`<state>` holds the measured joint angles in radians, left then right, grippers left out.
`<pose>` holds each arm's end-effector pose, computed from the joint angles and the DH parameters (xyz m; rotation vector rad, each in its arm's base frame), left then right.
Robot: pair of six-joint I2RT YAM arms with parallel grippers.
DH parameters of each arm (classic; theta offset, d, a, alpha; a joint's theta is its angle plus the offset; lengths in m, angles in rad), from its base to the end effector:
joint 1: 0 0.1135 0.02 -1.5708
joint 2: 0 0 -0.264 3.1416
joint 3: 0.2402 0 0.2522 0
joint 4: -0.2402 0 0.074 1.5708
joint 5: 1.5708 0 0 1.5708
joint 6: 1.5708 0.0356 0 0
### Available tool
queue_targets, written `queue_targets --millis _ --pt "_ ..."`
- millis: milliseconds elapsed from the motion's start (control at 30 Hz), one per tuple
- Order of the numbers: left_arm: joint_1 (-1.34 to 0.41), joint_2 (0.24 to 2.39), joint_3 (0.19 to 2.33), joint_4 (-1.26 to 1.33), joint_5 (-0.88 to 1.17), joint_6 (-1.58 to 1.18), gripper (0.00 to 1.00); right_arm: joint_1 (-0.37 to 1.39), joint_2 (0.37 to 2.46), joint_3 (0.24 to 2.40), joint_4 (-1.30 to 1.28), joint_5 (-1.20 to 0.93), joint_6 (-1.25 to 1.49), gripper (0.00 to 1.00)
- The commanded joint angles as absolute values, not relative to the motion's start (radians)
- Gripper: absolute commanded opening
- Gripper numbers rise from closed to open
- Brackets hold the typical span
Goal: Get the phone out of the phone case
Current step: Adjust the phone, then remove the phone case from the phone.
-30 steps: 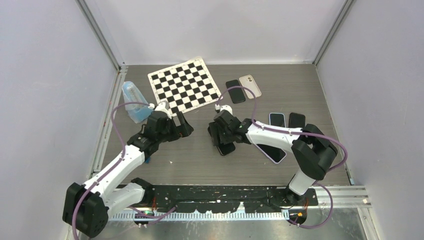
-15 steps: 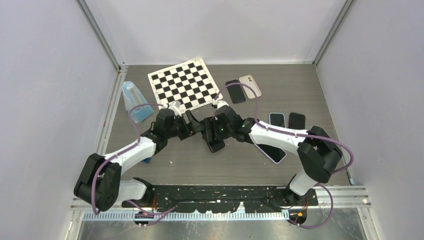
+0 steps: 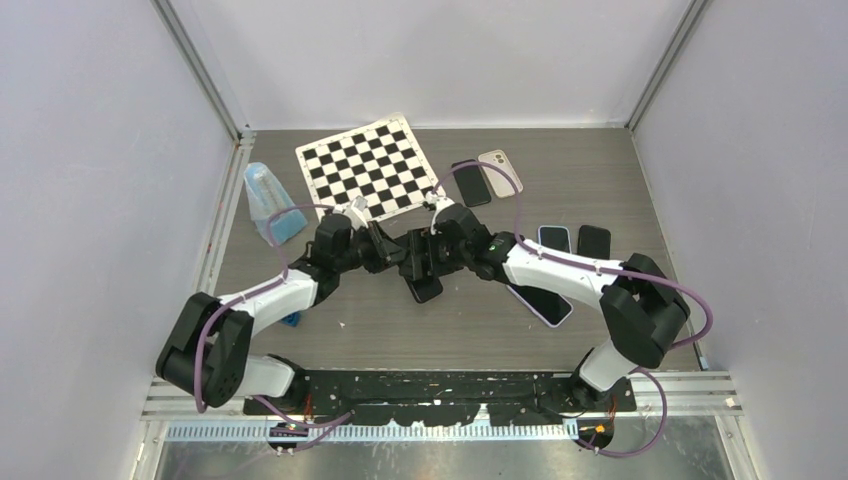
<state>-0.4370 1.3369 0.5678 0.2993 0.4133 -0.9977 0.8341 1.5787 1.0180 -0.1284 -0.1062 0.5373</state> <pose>0.2400 -0.1279 0.1948 -0.3439 2.2392 -1.2616 0.2296 0.2587 0.2285 -0.4140 2.3628 0.8151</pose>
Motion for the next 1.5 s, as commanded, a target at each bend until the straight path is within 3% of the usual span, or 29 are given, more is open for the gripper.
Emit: queue_targets --millis 0,33,67,133,400,500,600,733,867,1000,1133,1300,1467 --pt "-0.433 1.356 0.607 0.359 0.458 -1.006 0.05 0.808 1.528 1.058 -0.027 -0.175 0.580 0.66" --pt "-0.433 1.357 0.613 0.359 0.460 -1.006 0.00 0.800 1.522 1.048 -0.019 -0.187 0.579 0.72" --pt "-0.433 1.359 0.619 0.357 0.461 -1.006 0.00 0.797 1.516 1.041 -0.012 -0.209 0.573 0.85" --pt "-0.426 1.359 0.636 0.357 0.478 -1.007 0.00 0.780 1.499 1.019 -0.006 -0.221 0.569 0.95" --pt "-0.329 1.352 0.743 0.361 0.609 -1.008 0.00 0.641 1.309 0.865 0.046 -0.277 0.611 0.99" --pt "-0.288 1.344 0.795 0.381 0.674 -1.025 0.00 0.618 1.226 0.822 0.056 -0.286 0.630 0.97" --pt "-0.255 1.331 0.837 0.424 0.719 -1.059 0.00 0.614 1.187 0.796 0.104 -0.327 0.655 0.89" --pt "-0.247 1.292 0.901 0.443 0.748 -1.077 0.00 0.639 1.224 0.763 0.354 -0.535 0.755 0.85" --pt "-0.248 1.243 0.945 0.442 0.746 -1.096 0.00 0.695 1.267 0.783 0.425 -0.522 0.795 0.82" --pt "-0.247 1.195 0.950 0.489 0.729 -1.156 0.00 0.709 1.292 0.777 0.541 -0.489 0.866 0.73" --pt "-0.247 1.152 0.936 0.494 0.679 -1.217 0.00 0.719 1.309 0.768 0.688 -0.459 0.932 0.56" --pt "-0.247 1.110 0.927 0.449 0.622 -1.278 0.00 0.727 1.314 0.736 0.854 -0.449 0.980 0.53" --pt "-0.247 1.081 0.923 0.420 0.583 -1.299 0.00 0.727 1.305 0.708 0.944 -0.472 0.990 0.59"
